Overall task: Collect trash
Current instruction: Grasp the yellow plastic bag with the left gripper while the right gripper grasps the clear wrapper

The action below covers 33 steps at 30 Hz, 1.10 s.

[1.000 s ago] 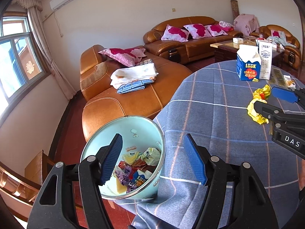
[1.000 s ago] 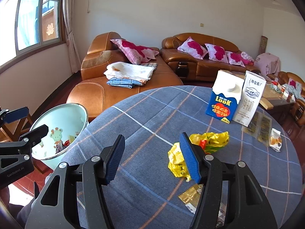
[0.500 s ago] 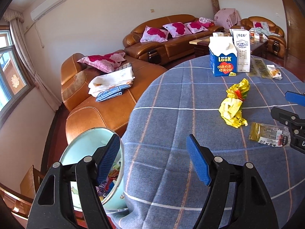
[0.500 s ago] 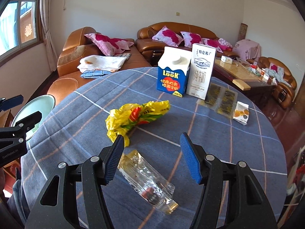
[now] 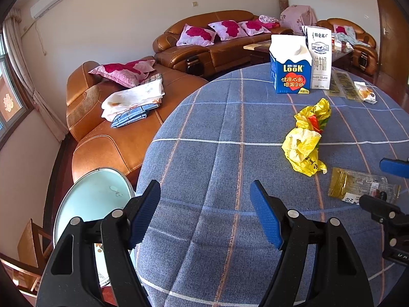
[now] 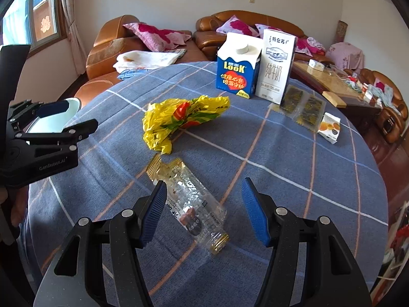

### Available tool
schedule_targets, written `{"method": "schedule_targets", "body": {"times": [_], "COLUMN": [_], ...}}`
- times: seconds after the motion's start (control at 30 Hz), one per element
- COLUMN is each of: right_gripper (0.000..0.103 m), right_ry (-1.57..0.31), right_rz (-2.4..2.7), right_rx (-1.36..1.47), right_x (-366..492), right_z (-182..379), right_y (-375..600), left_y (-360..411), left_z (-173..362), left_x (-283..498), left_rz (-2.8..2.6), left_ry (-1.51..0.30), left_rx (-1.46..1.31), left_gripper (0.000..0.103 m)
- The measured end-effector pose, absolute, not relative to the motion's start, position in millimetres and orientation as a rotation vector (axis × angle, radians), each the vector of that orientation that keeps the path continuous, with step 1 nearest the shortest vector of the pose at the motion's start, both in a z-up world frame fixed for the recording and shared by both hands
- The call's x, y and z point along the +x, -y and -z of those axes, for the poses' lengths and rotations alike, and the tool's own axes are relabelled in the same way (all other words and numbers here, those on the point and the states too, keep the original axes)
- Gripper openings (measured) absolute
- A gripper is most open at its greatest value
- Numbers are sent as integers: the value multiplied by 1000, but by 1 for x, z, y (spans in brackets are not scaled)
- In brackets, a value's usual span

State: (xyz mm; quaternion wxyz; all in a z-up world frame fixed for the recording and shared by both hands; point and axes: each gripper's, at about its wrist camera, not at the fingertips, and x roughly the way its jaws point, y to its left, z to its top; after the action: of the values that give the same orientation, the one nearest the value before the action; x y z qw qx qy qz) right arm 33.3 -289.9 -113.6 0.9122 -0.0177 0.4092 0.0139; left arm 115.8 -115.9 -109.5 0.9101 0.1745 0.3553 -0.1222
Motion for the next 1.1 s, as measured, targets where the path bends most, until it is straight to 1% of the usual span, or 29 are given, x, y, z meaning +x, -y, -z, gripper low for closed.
{"method": "schedule_targets", "body": {"times": [0.07, 0.13, 0.17, 0.2, 0.23, 0.3, 0.33, 0.37, 0.43, 0.6, 0.87, 0.93, 0.97, 1.0, 1.07, 1.1], "right_gripper": [59, 46, 36, 31, 28, 15, 10, 8, 7, 7, 8, 8, 8, 8, 8, 8], "right_ry": [-880, -911, -918, -921, -922, -917, -914, -910, -896, -844, -806, -804, -804, -804, -806, -808], "right_rz": [-42, -59, -69, -80, -89, -90, -92, -78, -32, 55, 167, 173, 172, 170, 164, 161], "right_rx": [-51, -44, -39, -34, -32, -43, -43, -54, -88, 7, 123, 136, 139, 143, 144, 144], "right_x": [37, 41, 41, 41, 39, 35, 32, 29, 24, 18, 26, 29, 30, 31, 33, 34], "right_z": [120, 124, 124, 124, 124, 123, 122, 121, 119, 106, 103, 104, 104, 105, 106, 108], "right_y": [286, 284, 283, 282, 280, 278, 277, 276, 276, 309, 355, 358, 358, 358, 356, 354], "left_y": [117, 118, 119, 121, 123, 128, 132, 135, 144, 174, 209, 212, 214, 215, 216, 217], "left_z": [108, 105, 103, 101, 100, 97, 96, 95, 94, 96, 121, 128, 131, 134, 138, 138], "left_x": [118, 118, 119, 119, 119, 120, 121, 121, 122, 126, 143, 148, 148, 149, 152, 152], "left_rz": [257, 263, 268, 272, 276, 285, 290, 296, 315, 362, 413, 424, 432, 448, 485, 497], "left_ry": [-733, -728, -724, -721, -718, -715, -714, -713, -710, -706, -789, -815, -827, -842, -876, -877], "left_rx": [355, 352, 351, 349, 348, 349, 349, 349, 349, 363, 382, 385, 388, 386, 367, 364], "left_gripper": [72, 72, 72, 72, 72, 72, 72, 72, 72, 72, 72, 70, 61, 49, 38, 36]}}
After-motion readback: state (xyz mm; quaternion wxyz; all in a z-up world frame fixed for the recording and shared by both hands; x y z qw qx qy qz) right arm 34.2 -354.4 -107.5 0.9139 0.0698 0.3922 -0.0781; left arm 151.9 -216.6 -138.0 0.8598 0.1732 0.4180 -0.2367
